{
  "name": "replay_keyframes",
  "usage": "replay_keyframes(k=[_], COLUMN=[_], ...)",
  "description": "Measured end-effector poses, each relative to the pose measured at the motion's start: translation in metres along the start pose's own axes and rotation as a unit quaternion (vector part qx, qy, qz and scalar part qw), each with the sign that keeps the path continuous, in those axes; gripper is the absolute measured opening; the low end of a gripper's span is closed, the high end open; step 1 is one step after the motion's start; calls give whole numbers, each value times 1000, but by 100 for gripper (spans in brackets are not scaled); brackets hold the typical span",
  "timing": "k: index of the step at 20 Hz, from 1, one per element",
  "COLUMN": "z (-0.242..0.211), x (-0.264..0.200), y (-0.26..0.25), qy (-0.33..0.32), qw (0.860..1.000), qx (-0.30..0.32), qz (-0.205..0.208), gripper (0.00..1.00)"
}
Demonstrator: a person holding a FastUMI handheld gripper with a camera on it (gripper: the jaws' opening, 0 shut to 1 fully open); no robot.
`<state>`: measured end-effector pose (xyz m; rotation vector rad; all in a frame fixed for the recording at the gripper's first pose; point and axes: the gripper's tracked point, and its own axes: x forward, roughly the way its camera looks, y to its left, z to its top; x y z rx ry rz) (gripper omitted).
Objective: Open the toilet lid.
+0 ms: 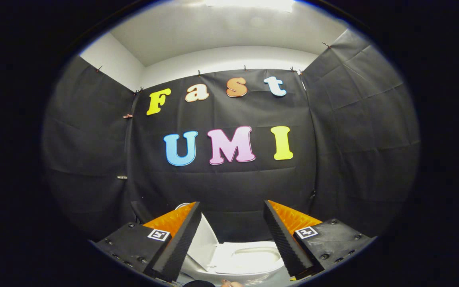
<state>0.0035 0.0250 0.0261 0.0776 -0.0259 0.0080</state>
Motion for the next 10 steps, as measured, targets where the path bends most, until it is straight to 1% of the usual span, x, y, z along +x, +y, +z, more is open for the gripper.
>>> replay_keyframes(k=[5, 10], z=[-3, -7], x=[-1, 0], y=[-10, -8], qy=[5, 9], qw=[1000, 1000], qx=[1, 10], qz=[-3, 7], gripper=[98, 98])
